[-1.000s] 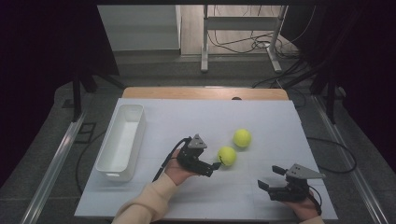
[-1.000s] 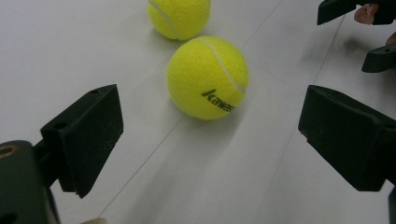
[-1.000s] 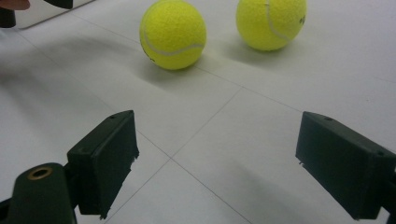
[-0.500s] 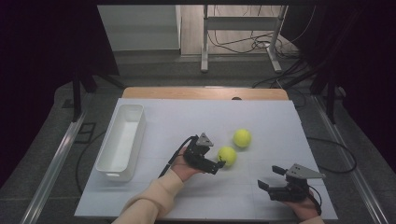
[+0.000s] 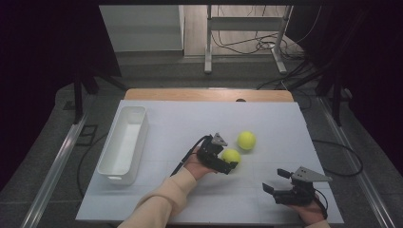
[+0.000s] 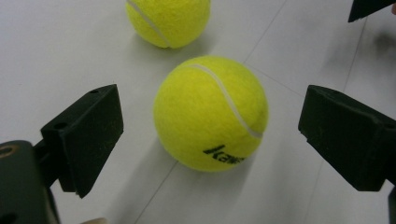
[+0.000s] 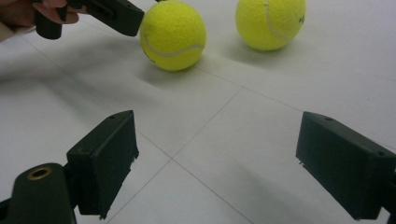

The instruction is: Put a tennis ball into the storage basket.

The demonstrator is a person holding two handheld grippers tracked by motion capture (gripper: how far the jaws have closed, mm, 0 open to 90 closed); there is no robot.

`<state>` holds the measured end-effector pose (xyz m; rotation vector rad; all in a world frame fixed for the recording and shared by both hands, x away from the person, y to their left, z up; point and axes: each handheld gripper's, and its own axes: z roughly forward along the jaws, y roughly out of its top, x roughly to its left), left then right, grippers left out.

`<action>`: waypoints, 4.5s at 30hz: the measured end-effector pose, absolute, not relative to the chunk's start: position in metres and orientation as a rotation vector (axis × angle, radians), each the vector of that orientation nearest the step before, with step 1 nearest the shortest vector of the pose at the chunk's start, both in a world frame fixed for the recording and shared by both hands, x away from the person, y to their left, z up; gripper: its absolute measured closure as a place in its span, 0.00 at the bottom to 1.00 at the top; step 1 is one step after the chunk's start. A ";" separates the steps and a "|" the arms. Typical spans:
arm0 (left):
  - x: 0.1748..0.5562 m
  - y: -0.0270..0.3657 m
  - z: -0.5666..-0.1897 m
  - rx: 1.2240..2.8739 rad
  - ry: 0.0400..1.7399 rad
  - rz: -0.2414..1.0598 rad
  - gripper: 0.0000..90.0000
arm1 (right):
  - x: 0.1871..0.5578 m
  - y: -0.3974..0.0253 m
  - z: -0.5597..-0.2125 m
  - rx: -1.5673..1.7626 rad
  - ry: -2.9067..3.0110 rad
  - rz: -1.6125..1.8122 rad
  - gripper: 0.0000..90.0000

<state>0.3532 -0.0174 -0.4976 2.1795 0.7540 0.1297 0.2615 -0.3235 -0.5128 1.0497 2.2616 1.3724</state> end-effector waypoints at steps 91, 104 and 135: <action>0.330 0.030 -0.459 2.105 0.707 0.139 0.29 | 0.261 -0.325 -0.514 1.067 2.259 1.345 0.15; 0.328 0.044 -0.456 2.079 0.723 0.168 0.30 | 0.261 -0.324 -0.514 1.068 2.257 1.335 0.15; 0.334 0.087 -0.443 1.996 0.775 0.188 0.29 | 0.261 -0.323 -0.514 1.084 2.238 1.329 0.15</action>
